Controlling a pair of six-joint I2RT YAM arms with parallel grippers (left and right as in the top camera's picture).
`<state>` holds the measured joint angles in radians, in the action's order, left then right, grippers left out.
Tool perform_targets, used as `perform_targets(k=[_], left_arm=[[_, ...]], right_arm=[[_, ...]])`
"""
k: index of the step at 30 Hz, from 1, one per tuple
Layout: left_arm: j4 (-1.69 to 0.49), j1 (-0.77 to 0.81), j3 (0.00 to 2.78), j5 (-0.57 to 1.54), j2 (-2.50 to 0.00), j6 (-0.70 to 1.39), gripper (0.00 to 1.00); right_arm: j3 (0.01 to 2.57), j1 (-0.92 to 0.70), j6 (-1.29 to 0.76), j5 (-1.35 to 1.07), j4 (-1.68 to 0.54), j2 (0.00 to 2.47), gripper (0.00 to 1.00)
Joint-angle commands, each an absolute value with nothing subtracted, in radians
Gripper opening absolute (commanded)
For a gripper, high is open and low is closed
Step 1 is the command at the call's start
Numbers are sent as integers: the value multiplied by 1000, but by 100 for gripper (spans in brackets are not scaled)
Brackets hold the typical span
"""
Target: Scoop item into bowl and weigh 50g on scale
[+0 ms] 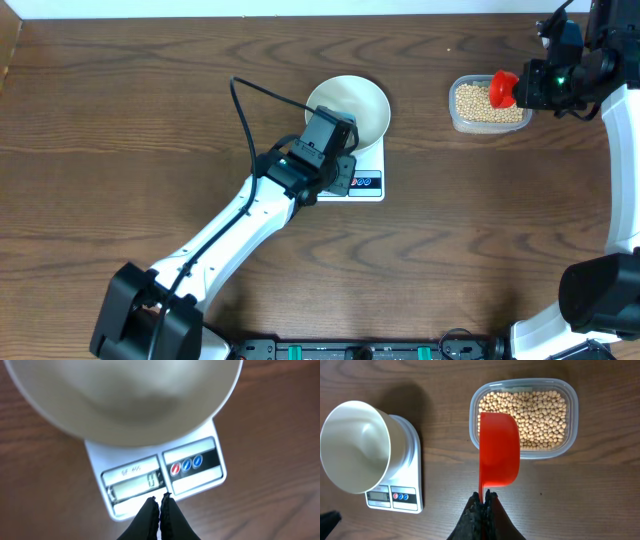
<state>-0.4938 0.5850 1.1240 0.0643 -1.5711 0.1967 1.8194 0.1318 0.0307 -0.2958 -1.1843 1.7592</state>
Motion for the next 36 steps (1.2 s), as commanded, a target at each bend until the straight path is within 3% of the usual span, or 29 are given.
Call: perform_targets(k=[1,14,25,27,29,30,36], left_arm=[[-539,583,1139,24,-1482,175,7],[-639,579,1003,19,-1287,227,8],[-416,579,725,17,-1216,231,9],[-420,579,721,17,-1237,209,16],[-414,579,721,17,-1259,210,45],[-405,579,721,17,-1274,210,54],[-379,579,721,17,-1319,211,66]], right_arm=[[1836,129,42,-305,-1181,1757,1],[1836,129,42,-305,-1183,1757,1],[1836,129,42,-305,-1186,1757,1],[1836,129,42,-305,-1186,1757,1],[1836,127,42,-305,-1185,1757,1],[1836,125,42,-305,-1185,1757,1],[1836,122,42,-305,-1194,1757,1]])
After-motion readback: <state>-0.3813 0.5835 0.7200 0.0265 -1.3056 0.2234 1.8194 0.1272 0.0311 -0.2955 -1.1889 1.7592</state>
